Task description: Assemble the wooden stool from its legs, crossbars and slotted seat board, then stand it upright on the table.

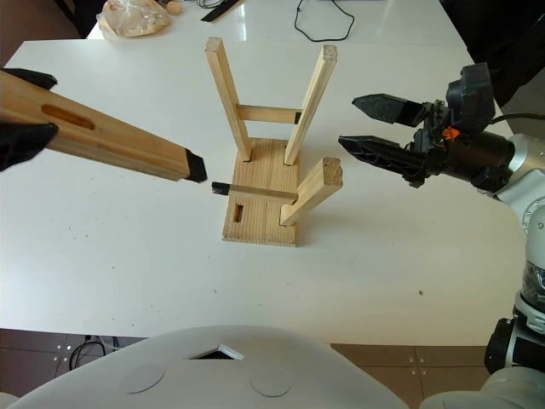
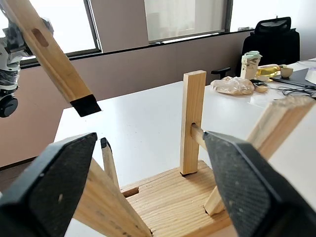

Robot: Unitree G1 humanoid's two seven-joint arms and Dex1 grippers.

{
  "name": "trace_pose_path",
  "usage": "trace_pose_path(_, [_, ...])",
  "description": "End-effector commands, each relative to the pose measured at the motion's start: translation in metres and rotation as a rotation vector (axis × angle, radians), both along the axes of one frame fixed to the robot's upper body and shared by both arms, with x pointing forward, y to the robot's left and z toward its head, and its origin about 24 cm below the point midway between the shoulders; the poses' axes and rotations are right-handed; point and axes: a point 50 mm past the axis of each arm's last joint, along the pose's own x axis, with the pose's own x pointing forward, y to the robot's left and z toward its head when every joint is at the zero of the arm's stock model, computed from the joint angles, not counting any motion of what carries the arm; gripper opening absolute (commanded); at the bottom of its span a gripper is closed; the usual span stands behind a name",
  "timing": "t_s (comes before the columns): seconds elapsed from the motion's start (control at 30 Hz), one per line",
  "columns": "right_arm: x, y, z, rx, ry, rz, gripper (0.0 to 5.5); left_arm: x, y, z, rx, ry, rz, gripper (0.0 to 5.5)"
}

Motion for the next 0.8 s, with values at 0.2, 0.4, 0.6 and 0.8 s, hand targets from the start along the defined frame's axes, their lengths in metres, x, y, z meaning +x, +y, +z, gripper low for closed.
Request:
trace_pose_path(0.2, [0.0, -0.002, -0.031, -0.143, 0.032, 0.011, 3.95, 0.033, -0.005, -0.106, 0.09, 0.095, 0.127, 2.05])
trace_pose_path(0.4, [0.003, 0.002, -0.036, -0.163, 0.03, 0.046, 3.95, 0.033, -0.007, -0.13, 0.016, -0.017, 0.117, 2.05])
trace_pose_path(0.6, [0.002, 0.006, -0.042, -0.179, 0.045, 0.076, 3.95, 0.033, -0.037, -0.144, 0.034, -0.064, 0.0, 2.05])
trace_pose_path(0.8, [0.004, 0.012, -0.045, -0.194, 0.046, 0.107, 3.95, 0.024, -0.038, -0.166, 0.117, 0.006, -0.095, 2.05])
